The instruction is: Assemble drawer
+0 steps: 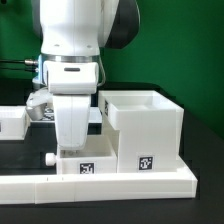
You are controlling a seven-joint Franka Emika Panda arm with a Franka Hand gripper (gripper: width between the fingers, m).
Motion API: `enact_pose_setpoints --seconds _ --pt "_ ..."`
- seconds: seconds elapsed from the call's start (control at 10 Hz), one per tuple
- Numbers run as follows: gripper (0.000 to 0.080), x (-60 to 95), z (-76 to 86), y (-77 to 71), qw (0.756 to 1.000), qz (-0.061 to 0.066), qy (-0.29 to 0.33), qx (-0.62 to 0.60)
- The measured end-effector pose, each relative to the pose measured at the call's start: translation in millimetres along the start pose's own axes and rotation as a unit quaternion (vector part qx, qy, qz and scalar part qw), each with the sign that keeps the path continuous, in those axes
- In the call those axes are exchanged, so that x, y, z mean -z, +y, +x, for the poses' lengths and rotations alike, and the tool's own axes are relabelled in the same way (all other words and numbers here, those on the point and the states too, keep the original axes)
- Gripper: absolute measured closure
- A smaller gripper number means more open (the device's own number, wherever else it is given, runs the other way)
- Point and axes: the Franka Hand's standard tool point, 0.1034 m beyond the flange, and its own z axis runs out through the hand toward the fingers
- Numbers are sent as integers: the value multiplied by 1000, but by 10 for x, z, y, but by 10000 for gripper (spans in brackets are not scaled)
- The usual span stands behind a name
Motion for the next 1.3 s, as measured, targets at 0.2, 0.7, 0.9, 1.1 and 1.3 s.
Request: enact_pose_setpoints --seconds 0.2,0.7,0.9,1.1,1.3 --pt "757 -1 3 -1 1000 -1 0 0" --pt "757 0 -21 -2 1000 -2 -5 10" --pt "757 5 -49 -9 999 -1 -15 34" --pt "757 4 -63 -26 999 16 -19 31" --pt "757 0 -52 -6 999 22 -20 31"
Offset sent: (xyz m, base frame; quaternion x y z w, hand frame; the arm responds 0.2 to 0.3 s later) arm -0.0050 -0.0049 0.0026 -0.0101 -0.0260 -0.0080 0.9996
